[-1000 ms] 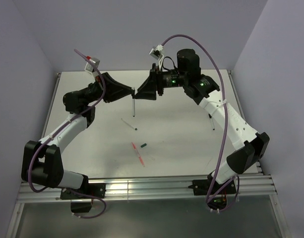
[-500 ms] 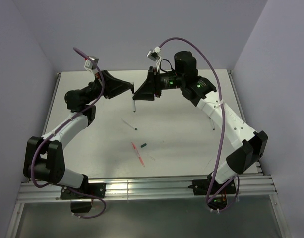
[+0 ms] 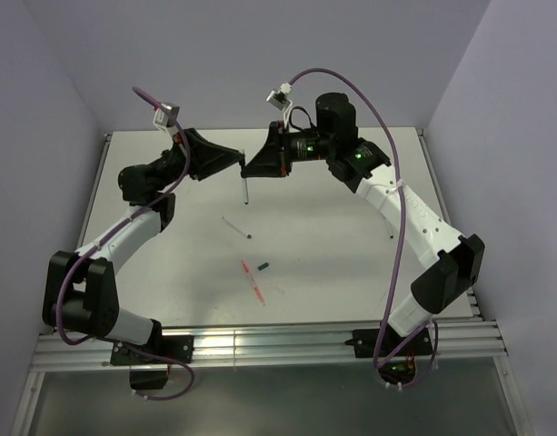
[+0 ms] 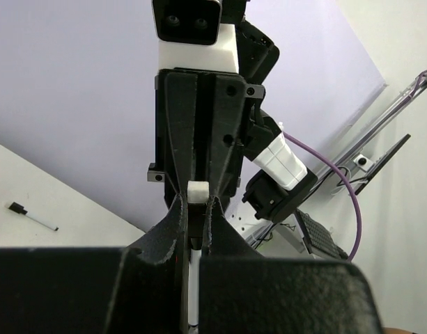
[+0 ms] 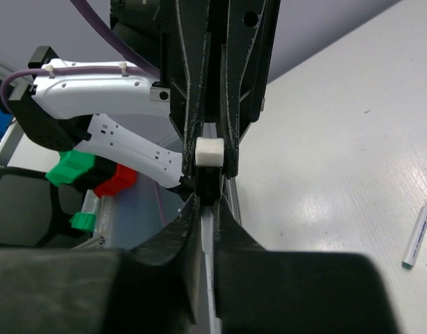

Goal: Insert the pens into the pen caps

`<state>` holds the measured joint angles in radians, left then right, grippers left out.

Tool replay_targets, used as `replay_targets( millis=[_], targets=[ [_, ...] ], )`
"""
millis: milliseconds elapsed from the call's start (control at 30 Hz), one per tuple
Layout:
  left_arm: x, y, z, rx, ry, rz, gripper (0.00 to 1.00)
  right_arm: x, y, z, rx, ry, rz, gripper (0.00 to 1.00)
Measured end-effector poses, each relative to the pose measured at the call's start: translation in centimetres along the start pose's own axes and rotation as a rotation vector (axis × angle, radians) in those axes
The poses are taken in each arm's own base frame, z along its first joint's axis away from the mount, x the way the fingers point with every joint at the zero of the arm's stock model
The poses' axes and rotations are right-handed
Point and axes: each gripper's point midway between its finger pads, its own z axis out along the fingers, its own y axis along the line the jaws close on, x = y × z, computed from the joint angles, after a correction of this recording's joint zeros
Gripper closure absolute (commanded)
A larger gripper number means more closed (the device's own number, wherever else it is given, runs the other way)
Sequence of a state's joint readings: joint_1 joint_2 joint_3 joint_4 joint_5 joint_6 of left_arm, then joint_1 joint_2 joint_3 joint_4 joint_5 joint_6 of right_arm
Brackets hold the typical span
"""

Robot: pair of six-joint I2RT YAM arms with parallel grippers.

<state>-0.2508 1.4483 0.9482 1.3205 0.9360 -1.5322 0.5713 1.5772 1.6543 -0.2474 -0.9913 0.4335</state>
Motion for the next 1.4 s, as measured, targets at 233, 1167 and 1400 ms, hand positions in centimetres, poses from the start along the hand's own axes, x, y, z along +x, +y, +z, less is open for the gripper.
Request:
replay_targets(
  millis=[233, 1167, 1400],
  targets=[
    [-0.1, -0.2, 0.0, 0.003, -0.004, 0.011, 0.59, -0.1, 0.1, 0.0, -0.003, -0.003, 0.009, 1.0],
    [-4.6, 11.2, -6.3, -0.688, 0.193, 0.417, 0.01, 18.9, -27.6, -27.1, 1.079, 0.494, 0.315, 1.0],
    [-2.8, 14.2, -8.9, -0.829, 0.246, 0.335, 0.0, 25.2, -29.6, -29.6, 1.106, 0.7, 0.444, 1.0]
  ],
)
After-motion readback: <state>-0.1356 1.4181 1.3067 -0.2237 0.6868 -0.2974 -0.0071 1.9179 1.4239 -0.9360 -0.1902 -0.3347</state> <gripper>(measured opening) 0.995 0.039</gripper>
